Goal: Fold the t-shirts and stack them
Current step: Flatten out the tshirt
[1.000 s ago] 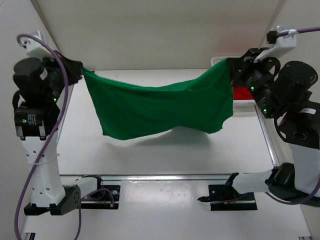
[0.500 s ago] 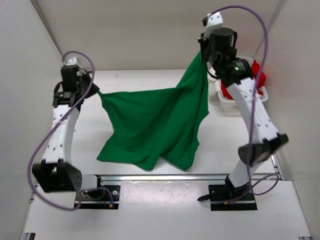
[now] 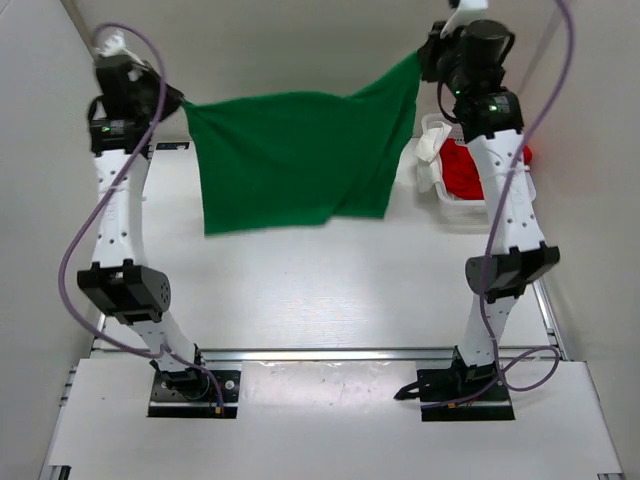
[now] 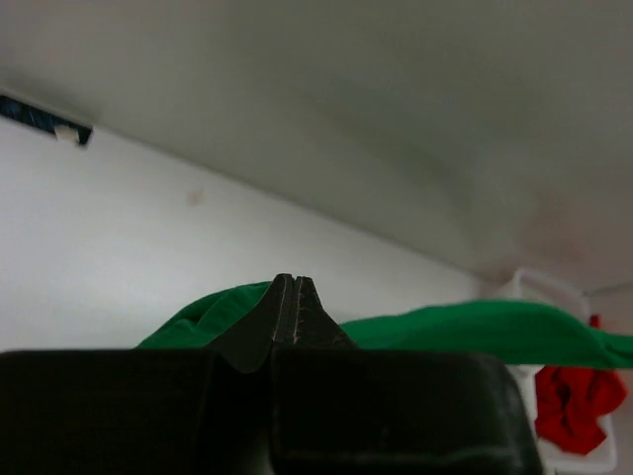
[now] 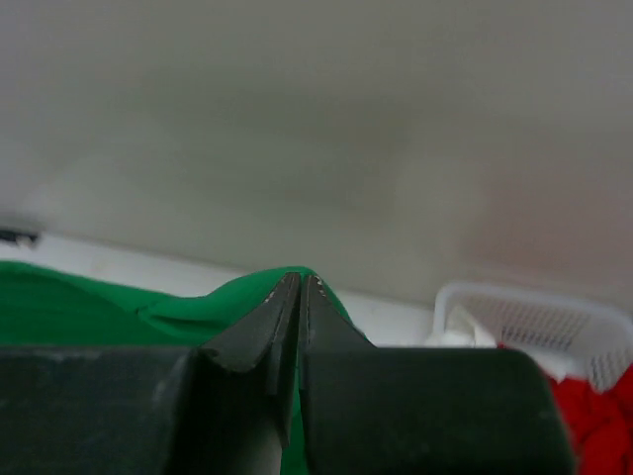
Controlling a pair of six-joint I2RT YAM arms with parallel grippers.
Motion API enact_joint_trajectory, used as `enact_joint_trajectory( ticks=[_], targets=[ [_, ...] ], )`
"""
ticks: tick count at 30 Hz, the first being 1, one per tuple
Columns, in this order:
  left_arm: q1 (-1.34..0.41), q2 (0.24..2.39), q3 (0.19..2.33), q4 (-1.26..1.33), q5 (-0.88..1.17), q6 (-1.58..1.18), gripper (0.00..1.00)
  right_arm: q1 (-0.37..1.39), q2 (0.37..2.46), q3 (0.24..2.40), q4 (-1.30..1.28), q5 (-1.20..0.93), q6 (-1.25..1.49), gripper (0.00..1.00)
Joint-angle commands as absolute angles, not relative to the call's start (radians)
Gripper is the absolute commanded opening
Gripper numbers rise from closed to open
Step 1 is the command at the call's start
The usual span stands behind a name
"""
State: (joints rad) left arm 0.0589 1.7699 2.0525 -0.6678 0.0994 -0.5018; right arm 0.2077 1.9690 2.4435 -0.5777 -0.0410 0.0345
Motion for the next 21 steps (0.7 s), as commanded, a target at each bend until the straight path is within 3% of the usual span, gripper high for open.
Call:
enact_joint_trajectory(
  ticks=[1,5,9,14,21],
  targets=[
    [0.147,1.672,2.135,-0.626,0.141,-0.555,0.00,0.232,1.792,2.511,-0.330,-0.037,0.026,0.00],
    [0.193,1.602,2.100,-0.589,0.121,-0.545,0.00,0.247,1.766,2.453,-0.362,-0.041,0.011,0.00],
    [0.169,1.484,1.880,-0.520,0.063,-0.523,0.00,0.255,1.674,2.248,-0.417,-0.020,0.035,0.00],
    [0.147,1.311,1.484,-0.402,-0.017,-0.482,0.00,0.275,1.389,1.536,-0.232,-0.021,0.078,0.00],
    [0.175,1.020,0.763,-0.270,-0.091,-0.532,0.00,0.308,1.051,0.887,-0.199,-0.020,0.247,0.00]
  ],
)
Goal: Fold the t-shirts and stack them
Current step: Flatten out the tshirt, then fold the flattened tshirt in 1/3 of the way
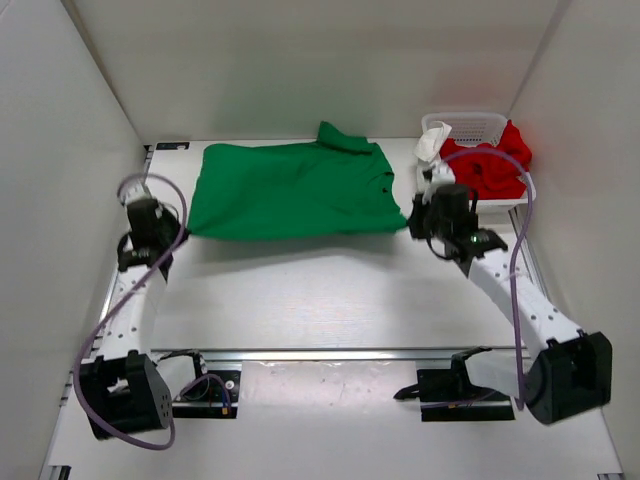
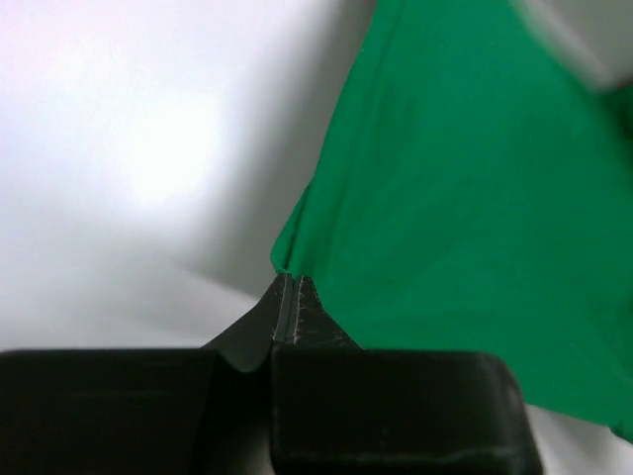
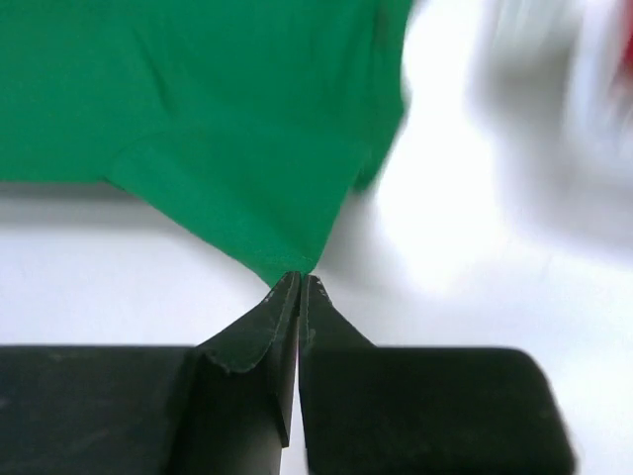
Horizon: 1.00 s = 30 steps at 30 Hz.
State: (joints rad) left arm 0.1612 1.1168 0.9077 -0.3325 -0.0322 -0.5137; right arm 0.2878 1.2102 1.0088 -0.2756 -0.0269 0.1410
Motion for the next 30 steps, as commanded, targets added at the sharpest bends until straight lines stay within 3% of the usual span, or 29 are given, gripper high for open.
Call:
enact_joint_trajectory(
  ticks=[1,8,10,12,14,17,23,30],
  targets=[
    [0.178,1.003,0.680,-0.268,-0.084,-0.546,0.00,0.311,1.010,0.850,-0.221,-0.029,0.256,0.00],
    [0.244,0.884,0.428,-0.322,0.049,-0.555,0.00,0.325,0.732,0.582,-0.547,-0.069,0.389,0.00],
    [0.252,0.848,0.442,-0.363,0.058,-0.543,0.00,0.432,0.659,0.571,-0.618,0.022,0.475,0.00],
    [0.265,0.853,0.469,-0.417,0.081,-0.516,0.00,0.660,0.643,0.642,-0.731,0.174,0.602,0.00],
    [0.278,0.841,0.491,-0.446,0.080,-0.493,0.00,0.701,0.669,0.660,-0.770,0.169,0.637,0.00],
    [0.259,0.828,0.480,-0.439,0.074,-0.500,0.00,0.588,0.661,0.592,-0.705,0.021,0.600,0.00],
    [0.276,0.920,0.491,-0.370,0.117,-0.538,0.00,0.136,0.825,0.590,-0.488,-0.297,0.405,0.00],
    [0.275,1.092,0.577,-0.305,0.065,-0.566,0.00,0.186,1.190,0.863,-0.373,-0.158,0.373,0.00]
  ],
)
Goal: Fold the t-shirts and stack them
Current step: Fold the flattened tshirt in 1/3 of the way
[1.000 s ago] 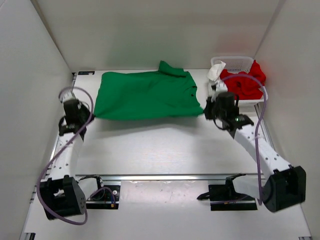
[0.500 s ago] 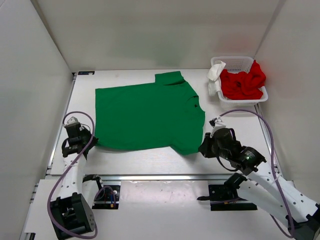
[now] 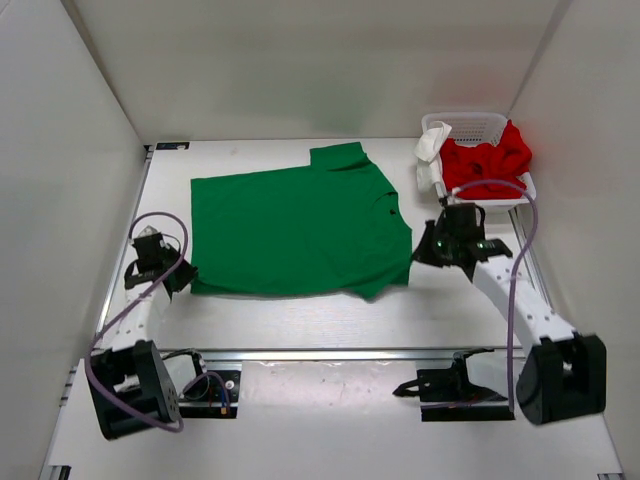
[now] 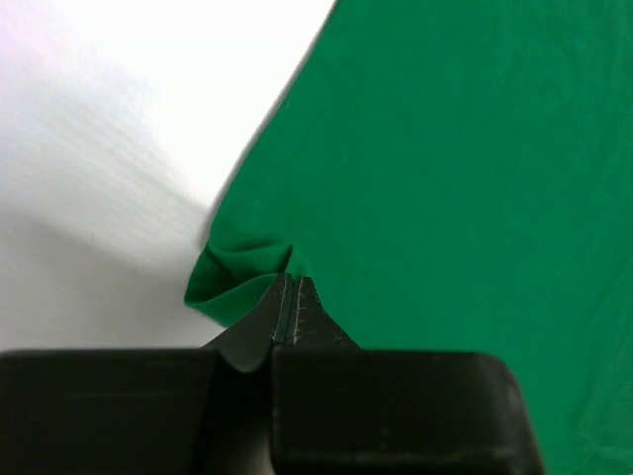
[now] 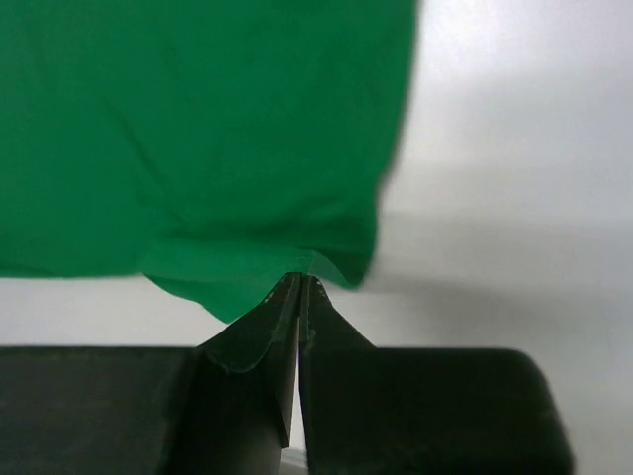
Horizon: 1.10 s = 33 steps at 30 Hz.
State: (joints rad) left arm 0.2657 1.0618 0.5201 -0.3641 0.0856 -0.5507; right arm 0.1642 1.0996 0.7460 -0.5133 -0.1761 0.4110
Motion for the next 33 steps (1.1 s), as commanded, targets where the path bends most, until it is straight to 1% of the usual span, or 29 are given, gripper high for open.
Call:
enact_joint_trajectory(
  ticks=[1,5,10,17,25,27,29,30,32,33],
  targets=[
    [0.269,1.118,0.584,-0.301,0.051,-0.563,0.00,0.186,1.219,0.900,-0.356,-0.170,0.371,0.00],
    [0.256,1.192,0.646,-0.288,0.026,-0.565,0.00,0.186,1.372,1.033,-0.314,-0.146,0.361,0.00],
    [0.259,1.310,0.733,-0.259,0.052,-0.584,0.00,0.181,1.557,1.173,-0.319,-0.156,0.333,0.00],
    [0.241,1.448,0.808,-0.227,0.026,-0.586,0.00,0.172,1.727,1.343,-0.317,-0.196,0.324,0.00],
    [0.253,1.561,0.850,-0.189,0.032,-0.591,0.00,0.163,1.890,1.468,-0.333,-0.195,0.311,0.00],
    [0.255,1.586,0.859,-0.187,0.028,-0.589,0.02,0.157,1.917,1.496,-0.350,-0.196,0.322,0.00],
    [0.267,1.601,0.865,-0.192,0.041,-0.592,0.11,0.150,1.931,1.500,-0.336,-0.196,0.319,0.00],
    [0.270,1.600,0.861,-0.178,0.047,-0.595,0.13,0.153,1.940,1.497,-0.340,-0.201,0.322,0.00],
    [0.293,1.570,0.856,-0.173,0.038,-0.606,0.20,0.146,1.947,1.502,-0.325,-0.207,0.324,0.00],
    [0.314,1.557,0.847,-0.166,0.035,-0.610,0.21,0.147,1.954,1.520,-0.321,-0.201,0.328,0.00]
  ],
)
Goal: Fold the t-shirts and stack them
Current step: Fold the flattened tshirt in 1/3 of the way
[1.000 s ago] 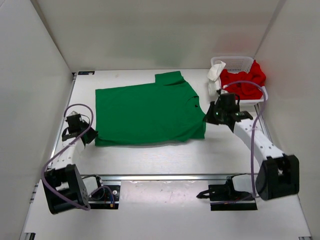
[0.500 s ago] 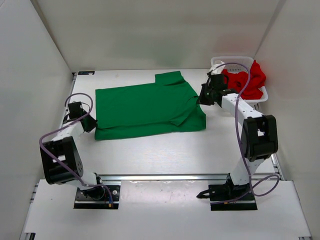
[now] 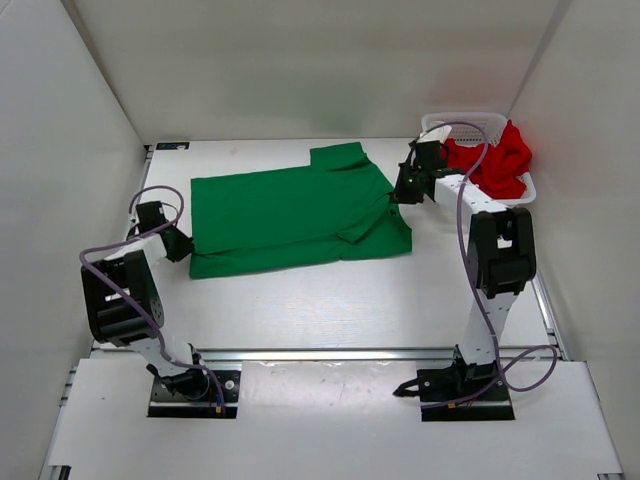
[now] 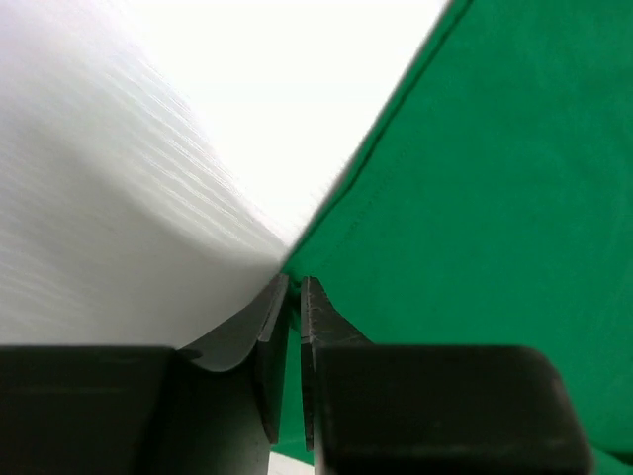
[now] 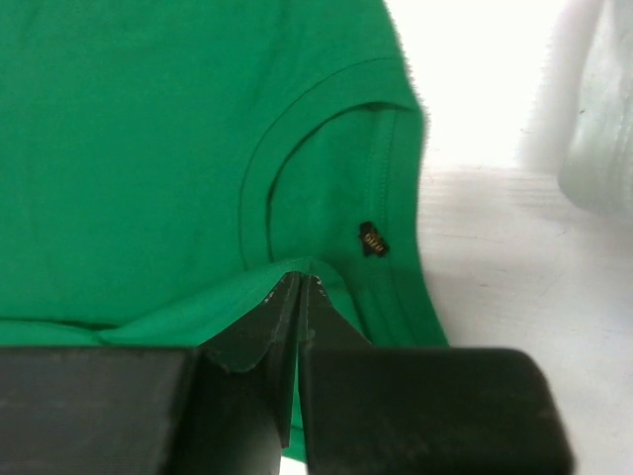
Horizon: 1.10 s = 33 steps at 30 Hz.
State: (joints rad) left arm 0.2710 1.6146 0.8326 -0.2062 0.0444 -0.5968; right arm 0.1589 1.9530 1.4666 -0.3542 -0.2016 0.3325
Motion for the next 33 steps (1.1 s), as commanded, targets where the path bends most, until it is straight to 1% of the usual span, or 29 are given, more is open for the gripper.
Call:
enact_joint_trajectory(
  ticks=[1,2,3,5,6,7,8,9,10,11,12,14,16,17,18,19,20,21,23,25,27,31,33],
  targets=[
    [0.316,1.536,0.845,-0.169,0.040,-0.614,0.22,0.146,1.954,1.522,-0.321,-0.201,0.324,0.00],
    [0.330,1.534,0.844,-0.173,0.035,-0.617,0.18,0.146,1.954,1.544,-0.324,-0.199,0.334,0.00],
    [0.342,1.525,0.848,-0.189,0.041,-0.618,0.13,0.152,1.954,1.558,-0.325,-0.204,0.325,0.00],
    [0.359,1.519,0.851,-0.201,0.046,-0.614,0.12,0.147,1.970,1.584,-0.339,-0.199,0.325,0.00],
    [0.364,1.517,0.851,-0.207,0.058,-0.611,0.20,0.147,1.976,1.597,-0.351,-0.209,0.330,0.00],
    [0.365,1.511,0.854,-0.207,0.061,-0.614,0.25,0.150,1.976,1.600,-0.353,-0.210,0.328,0.02],
    [0.367,1.514,0.853,-0.210,0.078,-0.614,0.31,0.146,1.971,1.598,-0.357,-0.216,0.325,0.07],
    [0.368,1.520,0.851,-0.216,0.090,-0.608,0.34,0.147,1.965,1.591,-0.356,-0.218,0.327,0.10],
    [0.367,1.507,0.845,-0.210,0.097,-0.618,0.41,0.144,1.947,1.568,-0.353,-0.224,0.330,0.19],
    [0.376,1.484,0.830,-0.203,0.094,-0.623,0.53,0.143,1.924,1.548,-0.344,-0.229,0.333,0.28],
    [0.374,1.468,0.809,-0.193,0.094,-0.629,0.63,0.140,1.908,1.520,-0.327,-0.226,0.336,0.29],
    [0.380,1.442,0.801,-0.189,0.094,-0.630,0.66,0.133,1.843,1.456,-0.293,-0.239,0.348,0.32],
    [0.376,1.405,0.773,-0.193,0.101,-0.632,0.60,0.130,1.775,1.325,-0.255,-0.248,0.374,0.30],
    [0.367,1.379,0.741,-0.189,0.113,-0.635,0.54,0.124,1.726,1.283,-0.220,-0.244,0.388,0.23],
    [0.358,1.364,0.703,-0.173,0.127,-0.647,0.52,0.123,1.676,1.193,-0.180,-0.242,0.400,0.16],
    [0.348,1.332,0.680,-0.157,0.144,-0.659,0.51,0.127,1.649,1.104,-0.137,-0.241,0.409,0.12],
    [0.350,1.313,0.626,-0.146,0.146,-0.669,0.51,0.126,1.603,1.065,-0.126,-0.230,0.416,0.00],
    [0.356,1.302,0.576,-0.114,0.172,-0.687,0.51,0.120,1.562,0.984,-0.086,-0.218,0.426,0.00],
    [0.361,1.282,0.528,-0.083,0.187,-0.704,0.50,0.109,1.516,0.864,-0.045,-0.209,0.437,0.01],
    [0.368,1.287,0.511,-0.089,0.175,-0.695,0.50,0.097,1.505,0.816,-0.017,-0.231,0.439,0.10],
    [0.362,1.290,0.505,-0.094,0.175,-0.690,0.50,0.077,1.520,0.810,-0.018,-0.256,0.436,0.22],
    [0.356,1.322,0.482,-0.065,0.181,-0.707,0.51,0.063,1.557,0.788,-0.008,-0.273,0.433,0.30],
    [0.344,1.359,0.489,-0.064,0.173,-0.706,0.51,0.054,1.600,0.802,0.020,-0.282,0.428,0.31]
  ],
)
